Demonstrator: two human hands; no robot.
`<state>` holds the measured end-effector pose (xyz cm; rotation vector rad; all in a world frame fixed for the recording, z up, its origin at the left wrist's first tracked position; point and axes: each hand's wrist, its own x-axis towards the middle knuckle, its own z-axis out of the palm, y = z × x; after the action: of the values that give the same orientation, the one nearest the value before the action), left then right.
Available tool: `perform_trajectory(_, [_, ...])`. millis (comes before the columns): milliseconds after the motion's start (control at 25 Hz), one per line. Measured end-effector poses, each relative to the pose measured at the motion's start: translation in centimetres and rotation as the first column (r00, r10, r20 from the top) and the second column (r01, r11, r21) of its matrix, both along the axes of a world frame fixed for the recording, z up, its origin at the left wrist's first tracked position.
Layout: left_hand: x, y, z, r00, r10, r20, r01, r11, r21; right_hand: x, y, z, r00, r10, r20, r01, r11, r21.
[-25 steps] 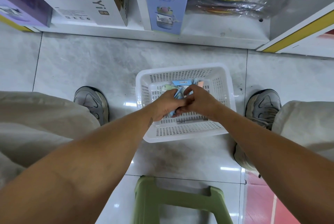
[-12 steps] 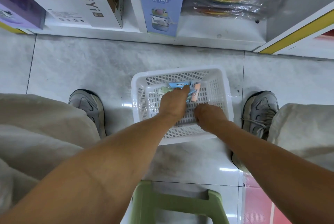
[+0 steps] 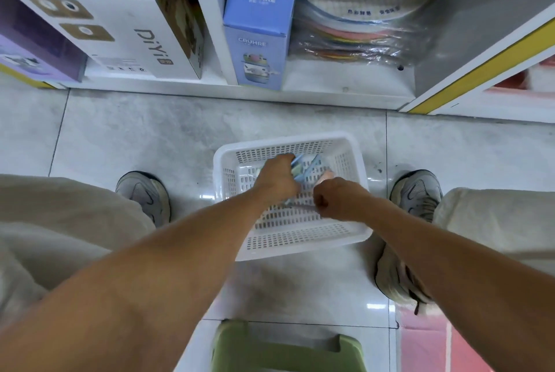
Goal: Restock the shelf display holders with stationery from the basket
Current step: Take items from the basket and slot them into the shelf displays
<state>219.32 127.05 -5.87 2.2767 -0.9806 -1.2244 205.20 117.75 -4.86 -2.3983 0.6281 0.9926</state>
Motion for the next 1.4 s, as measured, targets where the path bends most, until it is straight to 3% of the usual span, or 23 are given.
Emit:
perform_trajectory(200, [5.0, -0.3, 8.2, 0.981, 0.009, -0.195, -0.024, 0.997, -0.075, 1.7, -4.8, 9.4, 0.907, -0.340, 0.248, 0.290, 0.932, 0.217])
perform_trajectory(400, [6.6, -0.9, 20.7, 0.984, -0.125, -0.129, 0.091, 0.966, -0.242, 2.4, -6.5, 22.5, 0.728, -0.548, 0.412, 0.381, 0.823, 0.420])
perform_trajectory(560, [6.2, -0.7, 30.2, 0.992, -0.104, -0.077, 0.072, 0.936, -0.346, 1.8, -6.6, 31.5, 0.669, -0.539, 0.512, 0.270, 0.818, 0.508])
perform_trajectory(680, [6.2, -0.8, 35.6, 0.989, -0.015, -0.146, -0.053, 0.892, -0.450, 1.5, -7.1, 36.7, 0.576, -0.397, 0.715, 0.292, 0.916, 0.274])
perform_trajectory(800, [6.6, -1.9, 39.3, 0.972, 0.093, -0.218, -0.197, 0.825, -0.529, 1.8, -8.9, 40.9, 0.399, -0.339, 0.852, 0.373, 0.909, 0.187])
perform_trajectory(1000, [6.9, -4.5, 41.6, 0.916, 0.158, -0.368, -0.353, 0.752, -0.557, 2.4, -11.9, 45.5, 0.073, -0.428, 0.901, 0.409, 0.837, 0.364])
perform_trajectory(1120, [6.7, -5.9, 41.0, 0.897, 0.167, -0.410, -0.383, 0.755, -0.533, 3.1, -12.5, 46.2, -0.048, -0.402, 0.914, 0.436, 0.815, 0.381])
perform_trajectory(1200, [6.7, -6.5, 40.8, 0.889, 0.152, -0.433, -0.384, 0.763, -0.520, 3.8, -12.5, 46.3, -0.016, -0.374, 0.927, 0.473, 0.814, 0.336])
perform_trajectory(1320, [6.6, -7.5, 41.1, 0.822, 0.116, -0.558, -0.446, 0.740, -0.503, 4.7, -11.6, 46.1, 0.175, -0.304, 0.936, 0.428, 0.880, 0.206])
perform_trajectory(1400, [6.8, -8.1, 41.4, 0.744, 0.133, -0.655, -0.550, 0.680, -0.485, 5.4, -10.6, 45.5, 0.254, -0.309, 0.917, 0.358, 0.910, 0.207])
